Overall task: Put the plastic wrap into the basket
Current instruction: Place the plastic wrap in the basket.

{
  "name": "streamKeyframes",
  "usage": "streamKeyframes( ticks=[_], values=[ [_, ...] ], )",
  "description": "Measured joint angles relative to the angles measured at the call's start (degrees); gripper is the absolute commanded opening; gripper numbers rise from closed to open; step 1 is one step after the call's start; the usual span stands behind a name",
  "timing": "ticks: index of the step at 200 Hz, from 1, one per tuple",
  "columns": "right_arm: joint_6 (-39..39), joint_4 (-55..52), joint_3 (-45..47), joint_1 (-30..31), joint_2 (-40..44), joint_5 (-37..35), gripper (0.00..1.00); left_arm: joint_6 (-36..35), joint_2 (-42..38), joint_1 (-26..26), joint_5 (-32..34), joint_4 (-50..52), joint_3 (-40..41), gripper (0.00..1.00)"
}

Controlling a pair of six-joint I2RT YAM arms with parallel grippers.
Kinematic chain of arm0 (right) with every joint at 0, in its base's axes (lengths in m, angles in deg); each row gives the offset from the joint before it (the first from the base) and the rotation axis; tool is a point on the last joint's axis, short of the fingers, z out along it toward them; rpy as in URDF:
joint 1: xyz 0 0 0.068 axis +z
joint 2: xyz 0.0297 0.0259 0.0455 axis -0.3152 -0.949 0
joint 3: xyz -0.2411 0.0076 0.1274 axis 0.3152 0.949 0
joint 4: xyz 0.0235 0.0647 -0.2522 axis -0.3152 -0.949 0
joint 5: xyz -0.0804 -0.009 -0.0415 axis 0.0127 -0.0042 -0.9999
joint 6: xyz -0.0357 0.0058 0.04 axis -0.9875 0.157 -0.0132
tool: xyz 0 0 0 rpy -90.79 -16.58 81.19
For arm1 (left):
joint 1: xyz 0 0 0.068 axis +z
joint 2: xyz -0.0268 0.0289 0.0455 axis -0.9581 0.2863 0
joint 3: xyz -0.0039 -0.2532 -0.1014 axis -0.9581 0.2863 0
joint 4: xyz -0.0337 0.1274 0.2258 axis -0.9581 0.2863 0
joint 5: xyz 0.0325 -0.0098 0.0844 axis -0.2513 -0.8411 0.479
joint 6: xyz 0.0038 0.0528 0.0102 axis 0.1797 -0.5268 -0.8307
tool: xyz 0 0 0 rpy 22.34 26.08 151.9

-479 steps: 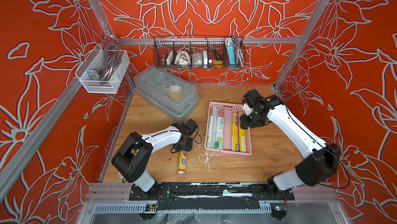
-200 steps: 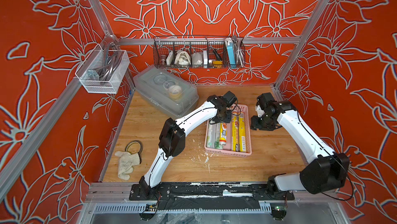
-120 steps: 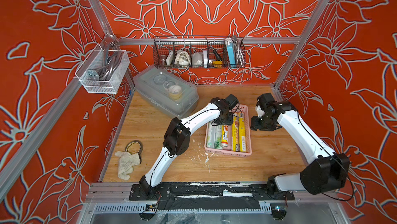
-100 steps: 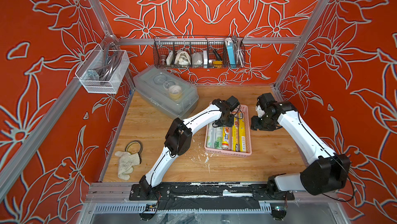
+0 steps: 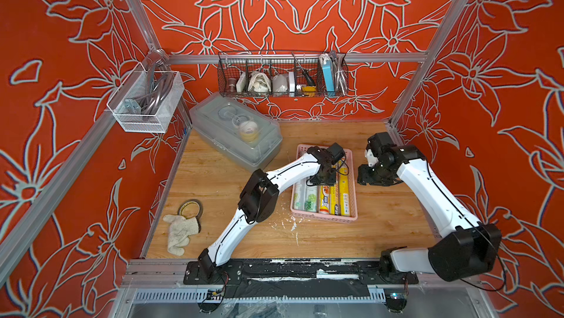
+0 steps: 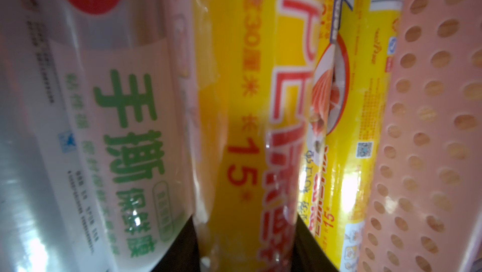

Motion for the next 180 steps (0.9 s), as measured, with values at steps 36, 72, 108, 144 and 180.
streamKeyframes(
  ticks=[36,72,108,144,180],
  values=[
    [0.0,0.0,0.0,0.0,0.04,0.0,0.6,0.79,0.0,0.02,0.24,-0.24,0.59,0.49],
    [0.0,0.07,0.07,0.0,0.48,0.0,0.6,1.11,0.0,0.02,0.81,-0.46,1.64,0.5],
    [0.0,0.13,0.07,0.0,0.63,0.0,0.6,1.09,0.0,-0.2,1.2,-0.59,1.88,0.5],
    [0.0,0.17,0.07,0.0,0.66,-0.07,0.6,0.52,-0.13,-0.26,1.68,-0.63,1.9,0.52],
    [0.04,0.68,0.07,-0.11,1.14,-1.14,0.61,-1.62,-3.06,-0.35,3.72,-0.74,3.41,0.54]
  ],
)
